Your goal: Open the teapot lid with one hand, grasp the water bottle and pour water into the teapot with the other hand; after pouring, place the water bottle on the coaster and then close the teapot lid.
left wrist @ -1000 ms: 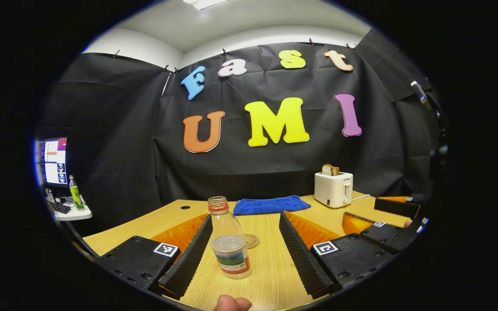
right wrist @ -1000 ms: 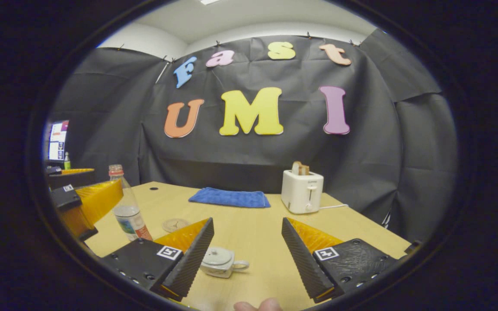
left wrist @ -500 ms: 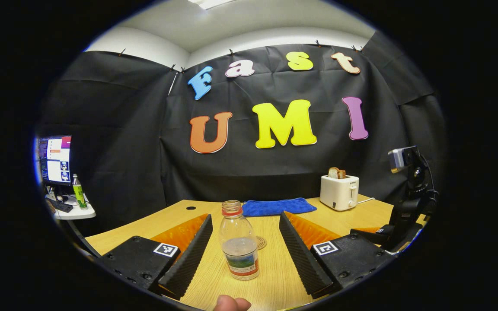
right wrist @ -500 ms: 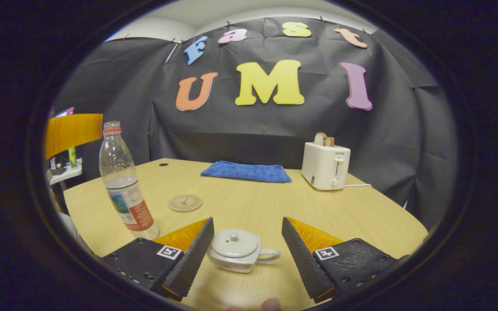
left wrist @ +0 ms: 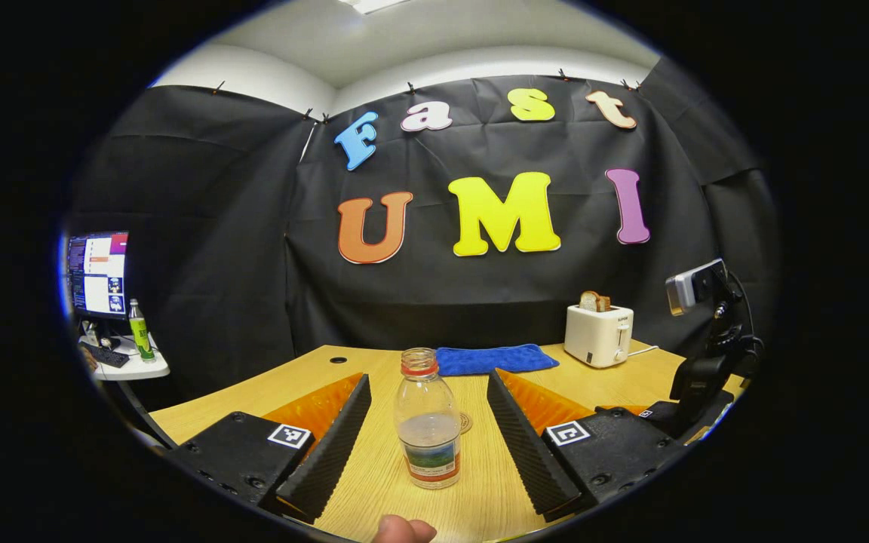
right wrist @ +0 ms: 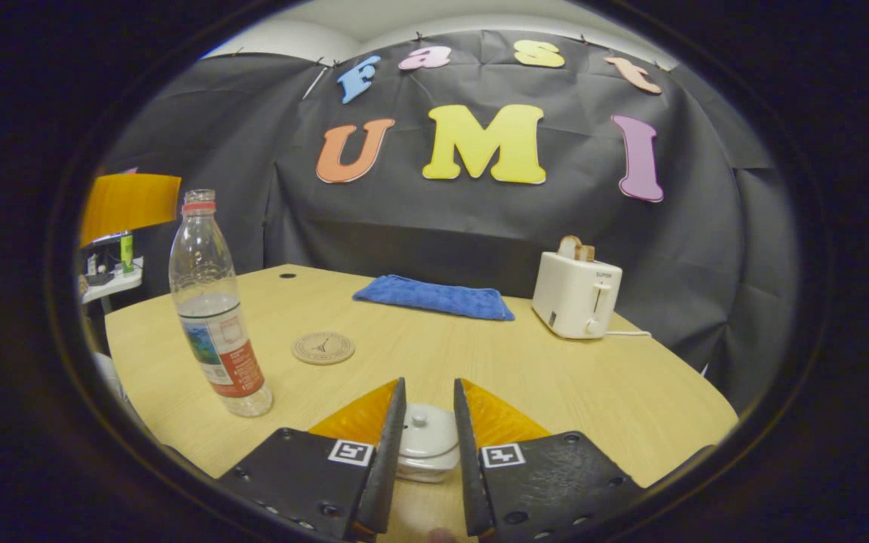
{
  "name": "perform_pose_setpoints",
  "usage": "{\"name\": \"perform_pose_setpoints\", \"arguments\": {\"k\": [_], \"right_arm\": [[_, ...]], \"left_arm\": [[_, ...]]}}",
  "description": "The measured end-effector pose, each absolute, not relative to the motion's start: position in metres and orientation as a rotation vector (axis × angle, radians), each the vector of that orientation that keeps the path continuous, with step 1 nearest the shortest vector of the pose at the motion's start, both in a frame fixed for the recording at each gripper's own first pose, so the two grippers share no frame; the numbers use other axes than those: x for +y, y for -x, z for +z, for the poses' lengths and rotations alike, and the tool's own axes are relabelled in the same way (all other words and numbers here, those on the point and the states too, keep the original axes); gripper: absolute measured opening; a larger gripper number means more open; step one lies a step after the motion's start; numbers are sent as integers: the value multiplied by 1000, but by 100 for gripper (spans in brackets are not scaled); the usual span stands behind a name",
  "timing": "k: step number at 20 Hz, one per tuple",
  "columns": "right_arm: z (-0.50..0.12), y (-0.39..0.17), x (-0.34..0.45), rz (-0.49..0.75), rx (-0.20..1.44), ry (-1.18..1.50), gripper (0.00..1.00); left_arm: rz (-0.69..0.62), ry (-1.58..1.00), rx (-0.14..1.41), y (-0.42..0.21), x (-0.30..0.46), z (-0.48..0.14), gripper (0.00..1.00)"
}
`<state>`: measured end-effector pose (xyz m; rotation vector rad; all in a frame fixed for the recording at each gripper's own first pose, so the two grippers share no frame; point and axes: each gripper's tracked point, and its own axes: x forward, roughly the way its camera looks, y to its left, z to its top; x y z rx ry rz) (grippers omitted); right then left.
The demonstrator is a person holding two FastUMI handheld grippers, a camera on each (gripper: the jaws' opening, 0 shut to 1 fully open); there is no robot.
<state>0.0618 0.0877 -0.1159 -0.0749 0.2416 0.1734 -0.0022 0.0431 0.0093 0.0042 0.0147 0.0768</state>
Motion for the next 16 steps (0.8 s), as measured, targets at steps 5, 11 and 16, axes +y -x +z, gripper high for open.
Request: {"name": "perform_pose_setpoints", "arguments": {"k": [5,11,16], "right_arm": [[-119,-64,90,192,244,87,0],[-118,-61,93,215,245,112,0],[-109,-60,96,238,228,89,0]], "left_arm": [[79,8,48,6,54,-3,98],[-24,12,123,15,50,-35,97],[-68,28,211,16,44,-74,98]]}}
